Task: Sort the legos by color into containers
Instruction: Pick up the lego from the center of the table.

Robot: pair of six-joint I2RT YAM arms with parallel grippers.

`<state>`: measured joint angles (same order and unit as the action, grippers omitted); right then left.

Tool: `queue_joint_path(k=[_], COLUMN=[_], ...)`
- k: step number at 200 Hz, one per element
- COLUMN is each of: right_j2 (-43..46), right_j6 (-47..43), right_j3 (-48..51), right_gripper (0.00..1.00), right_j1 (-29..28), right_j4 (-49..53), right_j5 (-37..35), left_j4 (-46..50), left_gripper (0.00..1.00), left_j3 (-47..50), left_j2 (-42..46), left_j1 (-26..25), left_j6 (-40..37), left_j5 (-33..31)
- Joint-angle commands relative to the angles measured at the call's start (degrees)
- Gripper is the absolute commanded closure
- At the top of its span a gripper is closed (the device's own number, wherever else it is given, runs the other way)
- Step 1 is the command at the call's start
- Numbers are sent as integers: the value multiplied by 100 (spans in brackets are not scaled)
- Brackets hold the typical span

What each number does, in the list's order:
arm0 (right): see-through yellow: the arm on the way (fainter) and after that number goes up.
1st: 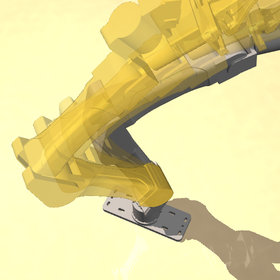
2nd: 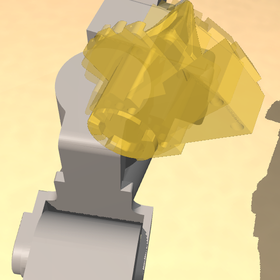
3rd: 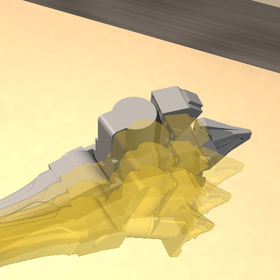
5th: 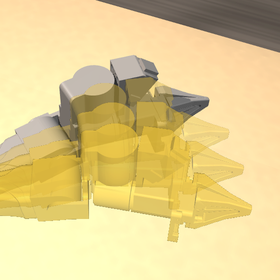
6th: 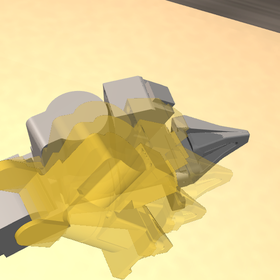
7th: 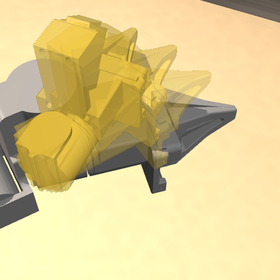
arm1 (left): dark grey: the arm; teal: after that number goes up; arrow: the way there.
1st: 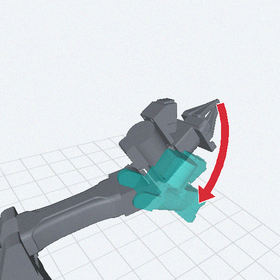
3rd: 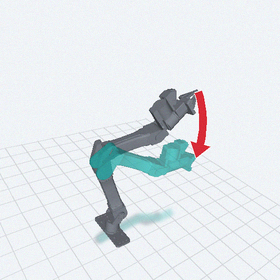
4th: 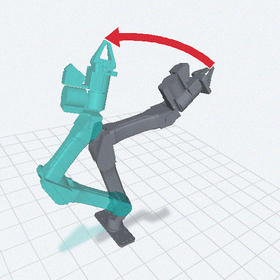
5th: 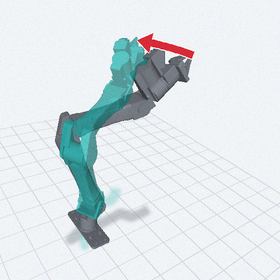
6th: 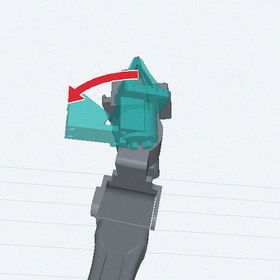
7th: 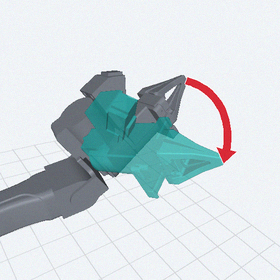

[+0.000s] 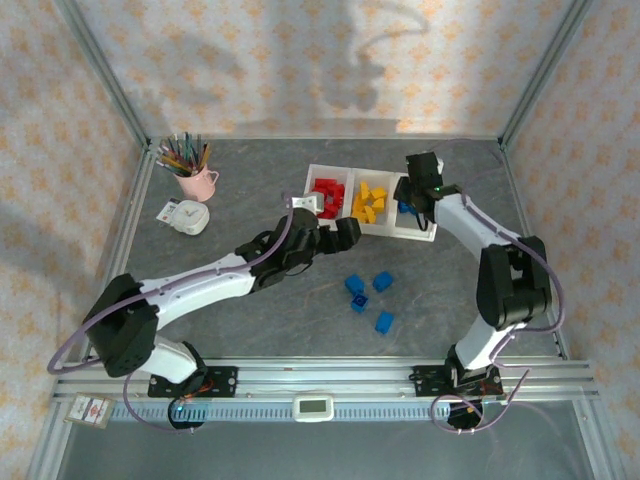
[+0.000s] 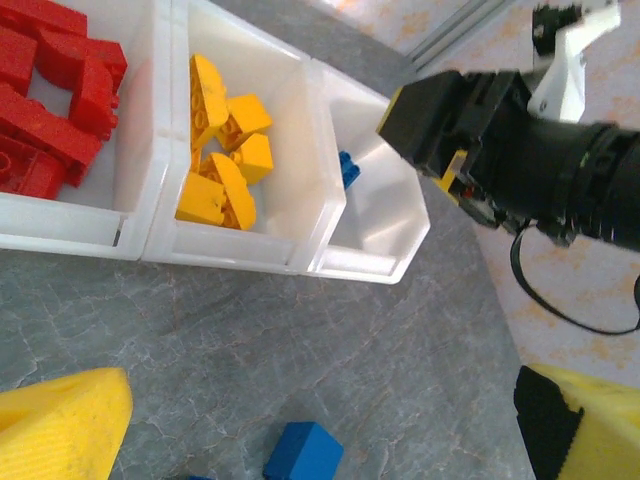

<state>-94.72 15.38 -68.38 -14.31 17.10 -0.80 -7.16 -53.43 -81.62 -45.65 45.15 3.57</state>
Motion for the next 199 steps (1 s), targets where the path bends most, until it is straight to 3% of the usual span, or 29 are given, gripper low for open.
queue_joint_path(k=[1,99,174,199], right_j2=[411,1826,1711,1608], right_j6=[71,721,1261,1527], right_j3=[335,2064,2830,2922], right_gripper=[42,29,21,20], right_j1=[-138,-892,-1822,-2021], right_j4=[139,354,78,176], right_j5=[233,137,439,200], left_j4=[3,57,9,-7], left_gripper=[1,1,1,1], left_j3=[278,1202,1384,1404], left_j2=[344,1089,1158,1183], left_j1=[-10,-13,-9,-14], left_j6=[116,407,530,556], left_j5=[-281,-518,-498,-498])
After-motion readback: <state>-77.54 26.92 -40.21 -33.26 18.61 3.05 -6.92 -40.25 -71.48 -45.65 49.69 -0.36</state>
